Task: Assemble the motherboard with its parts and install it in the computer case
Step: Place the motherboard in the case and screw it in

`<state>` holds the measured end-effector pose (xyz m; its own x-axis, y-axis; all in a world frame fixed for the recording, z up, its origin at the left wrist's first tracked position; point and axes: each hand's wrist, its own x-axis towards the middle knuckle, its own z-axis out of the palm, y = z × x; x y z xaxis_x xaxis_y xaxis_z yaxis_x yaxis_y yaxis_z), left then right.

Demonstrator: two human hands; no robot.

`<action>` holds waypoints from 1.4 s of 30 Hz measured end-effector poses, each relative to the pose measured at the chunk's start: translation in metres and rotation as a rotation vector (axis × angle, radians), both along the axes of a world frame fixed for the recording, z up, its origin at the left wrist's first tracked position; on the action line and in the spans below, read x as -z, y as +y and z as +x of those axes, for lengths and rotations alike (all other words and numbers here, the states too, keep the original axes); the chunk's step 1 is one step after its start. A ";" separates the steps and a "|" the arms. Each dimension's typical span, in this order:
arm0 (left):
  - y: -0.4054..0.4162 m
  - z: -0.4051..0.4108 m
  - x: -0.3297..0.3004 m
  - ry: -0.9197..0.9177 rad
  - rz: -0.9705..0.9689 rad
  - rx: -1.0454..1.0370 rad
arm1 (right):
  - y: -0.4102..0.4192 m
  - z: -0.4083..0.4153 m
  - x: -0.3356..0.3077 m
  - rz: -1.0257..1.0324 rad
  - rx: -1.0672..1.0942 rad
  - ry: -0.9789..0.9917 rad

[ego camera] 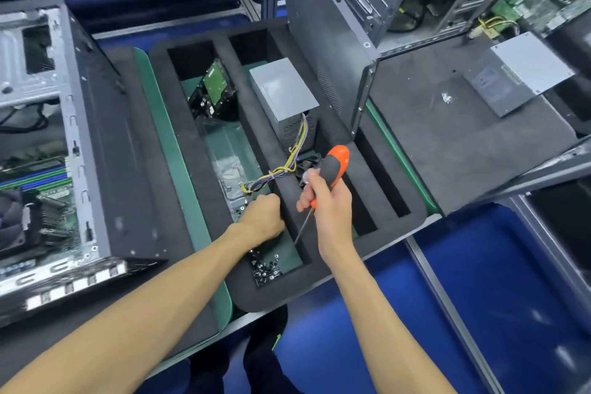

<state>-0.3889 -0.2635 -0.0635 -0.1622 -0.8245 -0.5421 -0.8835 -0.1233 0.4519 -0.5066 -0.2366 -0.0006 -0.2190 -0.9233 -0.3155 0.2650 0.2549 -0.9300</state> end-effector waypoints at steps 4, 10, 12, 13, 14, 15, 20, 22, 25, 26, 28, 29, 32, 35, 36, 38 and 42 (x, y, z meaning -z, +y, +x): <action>-0.013 0.013 -0.040 0.195 0.011 -0.189 | -0.013 0.010 -0.022 0.078 0.124 -0.407; -0.017 0.047 -0.140 0.973 0.071 -0.630 | -0.028 0.031 -0.069 0.040 0.238 -0.941; -0.012 0.062 -0.173 1.046 -0.050 -0.598 | -0.030 0.044 -0.087 0.010 0.223 -1.046; -0.009 0.072 -0.186 1.056 -0.112 -0.578 | -0.032 0.051 -0.095 -0.006 0.220 -1.083; -0.006 0.083 -0.198 1.048 -0.167 -0.560 | -0.033 0.061 -0.104 -0.022 0.221 -1.109; -0.002 0.095 -0.208 1.034 -0.212 -0.551 | -0.034 0.071 -0.112 -0.039 0.223 -1.128; 0.018 0.171 -0.229 1.002 -0.388 -0.665 | -0.035 0.129 -0.135 -0.100 0.166 -1.210; 0.025 0.202 -0.230 0.978 -0.442 -0.713 | -0.034 0.151 -0.138 -0.101 0.132 -1.214; 0.036 0.244 -0.229 0.993 -0.385 -0.756 | -0.035 0.183 -0.143 -0.102 0.088 -1.218; 0.040 0.256 -0.229 1.028 -0.342 -0.769 | -0.035 0.194 -0.144 -0.102 0.078 -1.211; 0.047 0.275 -0.228 1.116 -0.273 -0.796 | -0.035 0.214 -0.148 -0.102 0.058 -1.191; 0.050 0.284 -0.228 1.156 -0.254 -0.811 | -0.035 0.224 -0.150 -0.102 0.044 -1.182; 0.058 0.310 -0.228 1.245 -0.219 -0.839 | -0.032 0.251 -0.156 -0.097 0.021 -1.156; 0.065 0.331 -0.228 1.279 -0.231 -0.822 | -0.029 0.273 -0.160 -0.106 0.021 -1.141; 0.067 0.337 -0.227 1.273 -0.247 -0.818 | -0.028 0.280 -0.161 -0.108 0.019 -1.138; 0.070 0.348 -0.227 1.250 -0.286 -0.815 | -0.024 0.293 -0.163 -0.111 0.019 -1.137; 0.077 0.365 -0.226 1.185 -0.365 -0.832 | -0.017 0.315 -0.164 -0.118 0.029 -1.129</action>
<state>-0.0238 -0.1861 0.1622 0.2230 -0.9573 -0.1841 0.2738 -0.1197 0.9543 -0.1912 -0.2535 0.1630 0.1137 -0.9597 -0.2570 0.9716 0.1615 -0.1731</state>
